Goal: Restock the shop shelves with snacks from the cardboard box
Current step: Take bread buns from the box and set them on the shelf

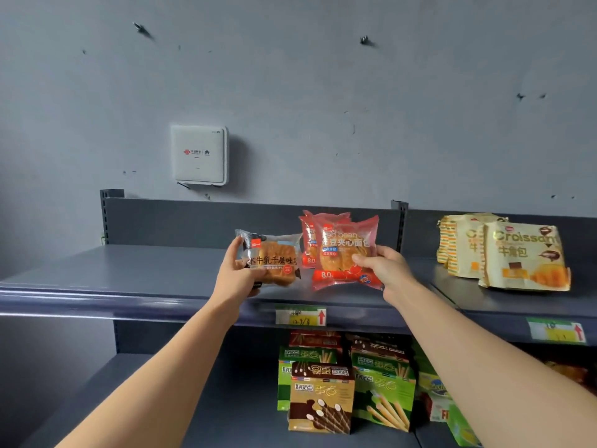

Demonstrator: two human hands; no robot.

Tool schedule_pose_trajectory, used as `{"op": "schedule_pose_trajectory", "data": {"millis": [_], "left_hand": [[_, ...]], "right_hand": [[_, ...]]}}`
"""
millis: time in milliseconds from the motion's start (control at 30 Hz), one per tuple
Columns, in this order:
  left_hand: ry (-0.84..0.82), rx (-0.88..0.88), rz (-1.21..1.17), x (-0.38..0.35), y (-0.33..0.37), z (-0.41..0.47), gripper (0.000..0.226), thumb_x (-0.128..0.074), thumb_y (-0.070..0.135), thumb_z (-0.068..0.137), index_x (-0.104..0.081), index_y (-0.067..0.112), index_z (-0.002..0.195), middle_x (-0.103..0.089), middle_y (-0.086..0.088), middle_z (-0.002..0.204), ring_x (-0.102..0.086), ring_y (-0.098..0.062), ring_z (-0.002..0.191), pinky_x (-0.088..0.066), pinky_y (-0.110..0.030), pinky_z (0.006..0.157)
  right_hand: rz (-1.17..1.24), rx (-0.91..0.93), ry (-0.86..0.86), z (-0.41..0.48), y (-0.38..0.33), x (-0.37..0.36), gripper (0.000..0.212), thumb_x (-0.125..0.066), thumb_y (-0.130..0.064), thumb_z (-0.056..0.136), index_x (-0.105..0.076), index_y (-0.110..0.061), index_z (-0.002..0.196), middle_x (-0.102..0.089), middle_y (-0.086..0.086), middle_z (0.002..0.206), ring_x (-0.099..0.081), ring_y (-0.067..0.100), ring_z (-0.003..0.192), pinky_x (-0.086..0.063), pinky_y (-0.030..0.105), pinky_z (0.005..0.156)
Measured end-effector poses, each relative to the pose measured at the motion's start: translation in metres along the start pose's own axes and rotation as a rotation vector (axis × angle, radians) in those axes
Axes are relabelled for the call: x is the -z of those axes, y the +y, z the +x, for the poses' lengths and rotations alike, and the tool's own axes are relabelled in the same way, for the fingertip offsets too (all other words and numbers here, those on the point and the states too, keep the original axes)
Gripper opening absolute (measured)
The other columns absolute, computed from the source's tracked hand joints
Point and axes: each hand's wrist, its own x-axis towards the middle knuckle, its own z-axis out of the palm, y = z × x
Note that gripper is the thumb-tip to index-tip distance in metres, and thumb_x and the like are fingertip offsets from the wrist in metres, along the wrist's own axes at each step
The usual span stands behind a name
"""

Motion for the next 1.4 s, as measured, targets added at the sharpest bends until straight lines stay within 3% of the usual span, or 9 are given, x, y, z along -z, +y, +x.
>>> {"op": "schedule_pose_trajectory", "data": {"millis": [100,233,433,633,767,833,933,1100,1400], "left_hand": [[-0.027,0.015,-0.005,0.001,-0.002,0.023,0.080,-0.062,-0.004,0.086,-0.028,0.035,0.147,-0.064,-0.004,0.103,-0.068,-0.022,0.087,-0.057,-0.042,0.076],[-0.068,0.015,0.019,-0.002,-0.005,0.047,0.080,-0.063,-0.004,0.085,-0.028,0.034,0.147,-0.064,-0.004,0.104,-0.066,-0.020,0.088,-0.057,-0.041,0.077],[-0.108,0.043,0.047,-0.008,-0.012,0.073,0.082,-0.062,-0.004,0.085,-0.026,0.036,0.147,-0.063,-0.004,0.107,-0.065,-0.021,0.094,-0.057,-0.040,0.078],[-0.097,0.052,0.030,-0.012,-0.014,0.087,0.081,-0.058,-0.006,0.087,-0.025,0.036,0.148,-0.061,-0.001,0.099,-0.062,-0.016,0.084,-0.052,-0.034,0.070],[-0.067,0.045,0.010,-0.014,-0.014,0.093,0.080,-0.057,-0.007,0.088,-0.024,0.035,0.148,-0.063,-0.001,0.096,-0.061,-0.015,0.081,-0.047,-0.032,0.067],[-0.053,0.041,0.002,-0.015,-0.015,0.097,0.081,-0.057,-0.006,0.088,-0.024,0.036,0.148,-0.063,-0.002,0.097,-0.061,-0.016,0.082,-0.048,-0.033,0.068],[-0.043,0.034,0.008,-0.014,-0.015,0.100,0.081,-0.057,-0.005,0.088,-0.023,0.037,0.148,-0.062,-0.004,0.101,-0.061,-0.018,0.085,-0.049,-0.034,0.072],[-0.021,0.033,0.011,-0.009,-0.013,0.113,0.081,-0.057,-0.005,0.088,-0.023,0.037,0.148,-0.062,-0.005,0.101,-0.061,-0.022,0.091,-0.049,-0.039,0.080],[-0.051,0.094,0.058,0.013,-0.015,0.167,0.081,-0.062,-0.006,0.085,-0.022,0.029,0.146,-0.060,-0.011,0.119,-0.064,-0.026,0.100,-0.053,-0.039,0.081]], "right_hand": [[-0.021,-0.019,0.000,0.021,0.008,-0.014,0.040,-0.074,-0.007,0.082,-0.056,-0.013,0.118,-0.067,0.005,0.108,-0.065,0.020,0.092,-0.051,0.032,0.072],[-0.037,-0.037,0.025,0.046,0.019,-0.028,0.041,-0.073,-0.008,0.083,-0.057,-0.012,0.120,-0.067,0.006,0.111,-0.065,0.024,0.100,-0.052,0.042,0.092],[-0.033,-0.069,0.050,0.071,0.030,-0.033,0.038,-0.067,-0.005,0.087,-0.056,-0.010,0.123,-0.066,0.009,0.117,-0.063,0.026,0.107,-0.048,0.044,0.098],[-0.143,-0.030,0.047,0.084,0.030,-0.031,0.056,-0.068,-0.006,0.087,-0.045,-0.013,0.138,-0.057,0.009,0.133,-0.059,0.027,0.113,-0.050,0.046,0.097],[-0.384,0.249,0.162,0.083,0.022,-0.039,0.084,-0.077,-0.012,0.079,-0.030,-0.022,0.148,-0.035,0.004,0.150,-0.038,0.027,0.136,-0.042,0.051,0.106],[-0.566,0.448,0.192,0.078,0.014,-0.050,0.076,-0.077,-0.017,0.079,-0.039,-0.019,0.144,-0.035,0.003,0.150,-0.030,0.023,0.140,-0.032,0.043,0.114],[-0.667,0.656,0.150,0.069,0.001,-0.075,0.043,-0.070,-0.016,0.085,-0.061,-0.016,0.127,-0.055,0.000,0.135,-0.043,0.018,0.128,-0.035,0.032,0.108],[-0.633,0.495,-0.099,0.061,-0.007,-0.118,0.037,-0.067,-0.019,0.086,-0.063,-0.012,0.123,-0.068,0.003,0.119,-0.063,0.017,0.108,-0.050,0.037,0.096],[-0.587,0.189,-0.087,0.088,-0.006,-0.171,0.034,-0.064,-0.023,0.087,-0.060,-0.009,0.117,-0.062,0.004,0.098,-0.065,0.026,0.091,-0.053,0.034,0.075]]}}
